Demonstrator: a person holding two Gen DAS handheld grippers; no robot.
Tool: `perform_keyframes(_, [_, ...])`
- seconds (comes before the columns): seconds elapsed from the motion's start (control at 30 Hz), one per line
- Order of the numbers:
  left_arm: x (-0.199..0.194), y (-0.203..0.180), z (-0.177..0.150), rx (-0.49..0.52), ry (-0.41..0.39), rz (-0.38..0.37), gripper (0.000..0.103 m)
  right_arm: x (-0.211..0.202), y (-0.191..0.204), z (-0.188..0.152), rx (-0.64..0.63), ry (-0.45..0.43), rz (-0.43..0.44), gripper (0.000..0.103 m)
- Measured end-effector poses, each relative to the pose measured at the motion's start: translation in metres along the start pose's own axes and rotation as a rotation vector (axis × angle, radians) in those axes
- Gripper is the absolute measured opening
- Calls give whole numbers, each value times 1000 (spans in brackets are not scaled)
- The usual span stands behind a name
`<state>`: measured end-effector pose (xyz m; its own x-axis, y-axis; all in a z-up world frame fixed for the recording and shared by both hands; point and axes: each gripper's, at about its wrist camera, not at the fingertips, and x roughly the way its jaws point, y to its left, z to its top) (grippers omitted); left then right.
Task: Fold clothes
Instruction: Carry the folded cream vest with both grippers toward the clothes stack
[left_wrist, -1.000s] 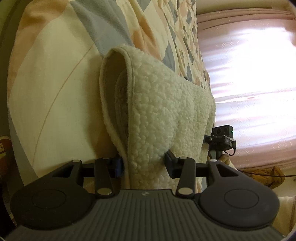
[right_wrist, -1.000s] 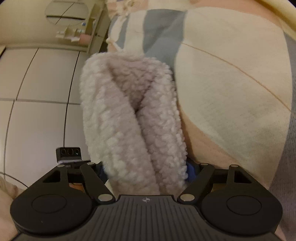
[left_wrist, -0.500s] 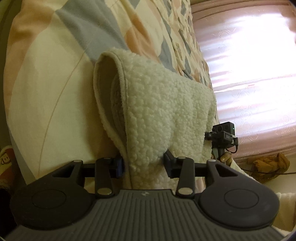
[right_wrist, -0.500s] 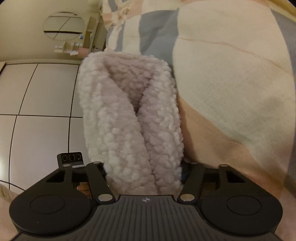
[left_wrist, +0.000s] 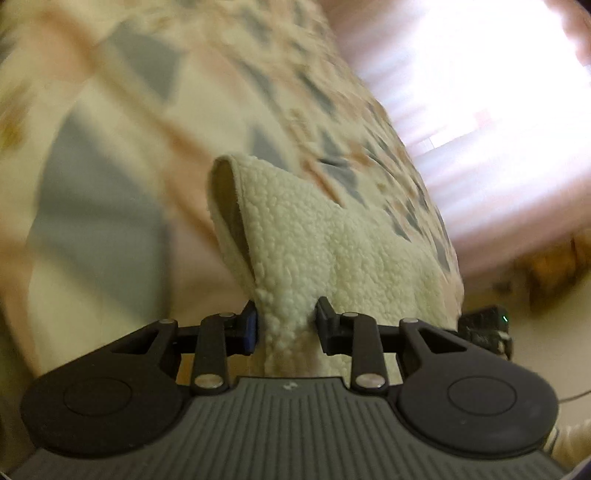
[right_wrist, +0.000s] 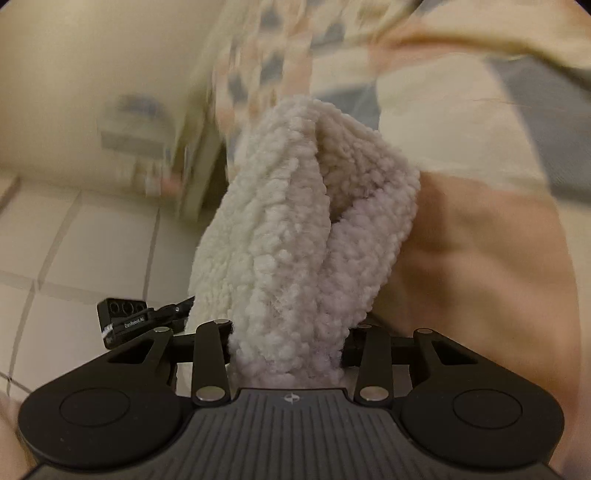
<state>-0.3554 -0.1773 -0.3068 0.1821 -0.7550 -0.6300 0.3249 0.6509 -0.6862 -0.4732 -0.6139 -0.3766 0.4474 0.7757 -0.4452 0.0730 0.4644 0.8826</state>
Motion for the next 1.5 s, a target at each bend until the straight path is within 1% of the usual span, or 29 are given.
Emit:
perform_keyframes(0.07, [12,-27,28,102,62,-30,26,-20,16,-33,60,-145,7,38])
perform_keyframes(0.13, [33,-59,53,217,138,-80,26,-48,25,-71,115,-308,8,38])
perform_keyframes(0.23, [83,-117,81,397,275,-181,26,-90,31,-128,207,-561,-15,38])
perform_keyframes(0.27, [102,-137,88,459,325,-219,25,-102,33,-146,237,-645,-32,38])
perform_keyframes(0.33, [149,-185,91,595,440,-318,24,-123,43,-184,296,-826,-98,38])
perform_keyframes(0.37, [173,-210,93,660,496,-371,22,-133,49,-202,324,-914,-134,38])
perform_keyframes(0.4, [197,-234,93,717,547,-424,17,-138,57,-220,348,-1000,-179,38])
perform_keyframes(0.47, [244,-288,86,826,649,-544,5,-144,76,-255,399,-1174,-281,38])
perform_keyframes(0.53, [278,-349,62,916,767,-696,5,-143,98,-291,462,-1356,-402,38])
perform_keyframes(0.57, [291,-378,43,988,812,-752,5,-140,108,-306,493,-1433,-453,38])
perform_keyframes(0.6, [302,-402,24,1054,842,-785,5,-135,117,-321,522,-1518,-485,38])
perform_keyframes(0.67, [314,-437,-15,1151,902,-844,5,-124,129,-339,530,-1640,-511,35])
perform_keyframes(0.7, [316,-444,-31,1182,916,-859,6,-118,136,-341,554,-1668,-570,35])
perform_keyframes(0.73, [316,-446,-44,1193,937,-866,6,-114,137,-343,593,-1676,-592,35])
perform_keyframes(0.8, [321,-438,-56,1189,963,-849,8,-103,134,-346,663,-1698,-595,35])
perform_keyframes(0.87, [328,-422,-57,1167,977,-815,9,-94,135,-346,679,-1708,-601,35])
perform_keyframes(0.97, [344,-388,-30,1110,956,-736,14,-105,136,-339,675,-1677,-646,35])
perform_keyframes(1.0, [349,-373,-19,1074,944,-709,18,-106,138,-334,676,-1664,-667,35])
perform_keyframes(1.03, [352,-358,-9,1027,928,-674,19,-106,140,-331,678,-1657,-675,35])
perform_keyframes(1.1, [353,-326,6,957,906,-598,25,-108,145,-326,689,-1654,-669,35])
perform_keyframes(1.17, [356,-295,18,889,891,-532,27,-109,149,-323,702,-1645,-673,35])
perform_keyframes(1.2, [355,-285,21,838,899,-534,28,-108,153,-322,708,-1635,-683,35])
perform_keyframes(1.23, [355,-278,21,783,913,-564,30,-107,156,-320,711,-1626,-693,35])
perform_keyframes(1.27, [355,-273,20,740,921,-594,36,-104,162,-317,713,-1617,-700,35])
perform_keyframes(1.3, [356,-273,15,732,918,-623,46,-103,164,-316,716,-1608,-707,35])
perform_keyframes(1.37, [366,-274,-2,736,937,-651,54,-103,166,-313,716,-1597,-717,35])
perform_keyframes(1.43, [379,-274,-22,731,976,-665,54,-107,168,-307,718,-1586,-732,35])
perform_keyframes(1.47, [384,-273,-29,717,997,-657,54,-109,170,-304,719,-1578,-736,35])
perform_keyframes(1.5, [385,-271,-34,703,1004,-658,51,-111,172,-298,726,-1561,-746,35])
